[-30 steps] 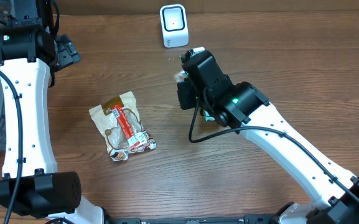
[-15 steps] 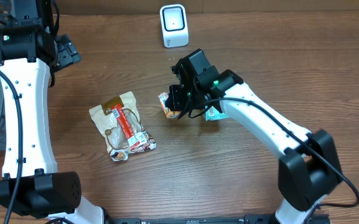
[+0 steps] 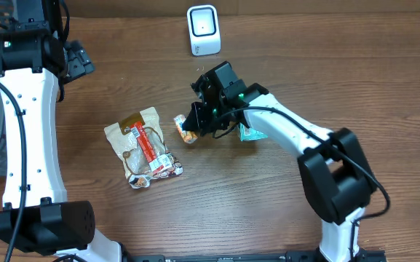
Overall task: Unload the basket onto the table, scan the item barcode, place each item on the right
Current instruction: 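Carry the Kleenex pack left with the right gripper beside the snack bag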
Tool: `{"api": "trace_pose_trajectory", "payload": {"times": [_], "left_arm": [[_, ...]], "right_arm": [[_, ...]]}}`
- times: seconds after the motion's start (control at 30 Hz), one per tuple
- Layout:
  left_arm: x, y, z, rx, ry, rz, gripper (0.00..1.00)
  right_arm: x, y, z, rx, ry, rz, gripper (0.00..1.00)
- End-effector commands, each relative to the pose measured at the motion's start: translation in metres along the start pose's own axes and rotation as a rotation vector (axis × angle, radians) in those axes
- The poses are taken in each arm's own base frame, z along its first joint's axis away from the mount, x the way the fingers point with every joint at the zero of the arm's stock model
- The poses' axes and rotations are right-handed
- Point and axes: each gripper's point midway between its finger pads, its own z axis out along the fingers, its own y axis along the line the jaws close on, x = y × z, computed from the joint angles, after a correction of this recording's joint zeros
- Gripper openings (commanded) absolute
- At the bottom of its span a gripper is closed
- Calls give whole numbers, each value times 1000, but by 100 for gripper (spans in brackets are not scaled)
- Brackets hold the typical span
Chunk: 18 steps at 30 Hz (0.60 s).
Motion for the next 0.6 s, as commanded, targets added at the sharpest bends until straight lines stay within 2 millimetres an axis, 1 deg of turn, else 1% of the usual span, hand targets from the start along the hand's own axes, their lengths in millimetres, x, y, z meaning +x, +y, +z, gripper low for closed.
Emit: {"api": "trace_pose_trajectory", "payload": {"times": [0.0,0.27,0.57], "left_arm": [[-6,4,-15,15,-36,-4,100],[-6,4,-15,15,-36,-4,100],[-6,4,-15,15,-36,-4,100]], "right_arm": [[0,6,10,-77,38,2,4],[0,1,14,-55,35,11,4],[0,2,15,-57,33,59,4]]}}
